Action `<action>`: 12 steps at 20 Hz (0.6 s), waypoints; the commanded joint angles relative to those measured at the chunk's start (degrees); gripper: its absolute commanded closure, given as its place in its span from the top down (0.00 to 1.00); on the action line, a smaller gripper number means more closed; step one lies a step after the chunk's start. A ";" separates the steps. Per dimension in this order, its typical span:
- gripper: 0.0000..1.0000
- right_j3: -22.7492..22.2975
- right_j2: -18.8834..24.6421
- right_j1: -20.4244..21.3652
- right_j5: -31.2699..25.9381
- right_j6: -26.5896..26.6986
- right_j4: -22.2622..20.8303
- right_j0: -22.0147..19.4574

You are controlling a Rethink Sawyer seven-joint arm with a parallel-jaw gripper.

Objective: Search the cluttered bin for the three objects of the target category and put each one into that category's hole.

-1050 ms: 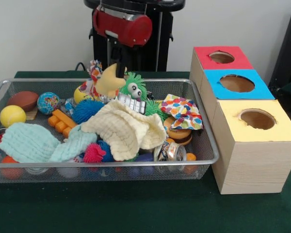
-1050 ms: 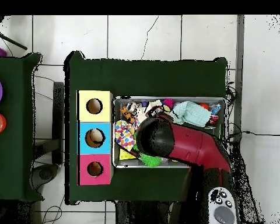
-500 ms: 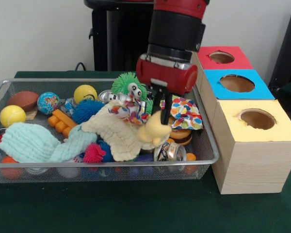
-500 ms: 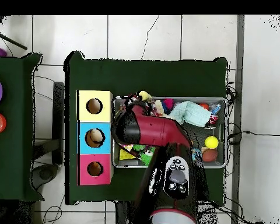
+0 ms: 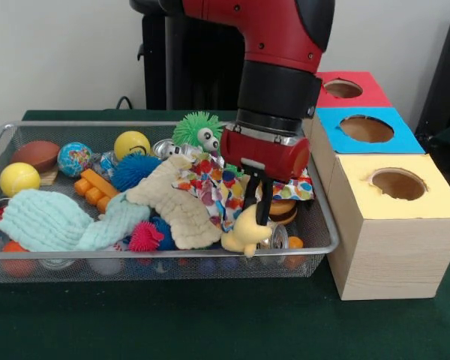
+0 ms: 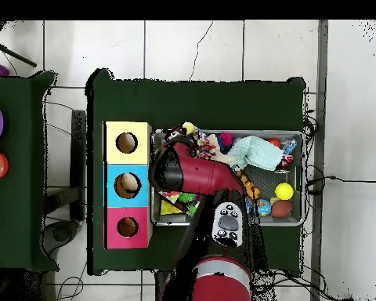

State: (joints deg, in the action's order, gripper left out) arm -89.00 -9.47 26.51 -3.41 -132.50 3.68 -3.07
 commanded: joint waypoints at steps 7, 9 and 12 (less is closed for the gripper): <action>0.00 -7.00 5.21 3.26 -0.84 -12.86 8.28 2.18; 0.00 -8.97 5.22 5.63 -2.57 -13.30 9.59 2.97; 0.00 -12.25 6.56 10.41 -6.34 -12.45 11.08 2.54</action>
State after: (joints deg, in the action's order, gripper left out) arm -92.80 -8.84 29.97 -2.41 -132.50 10.30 -0.53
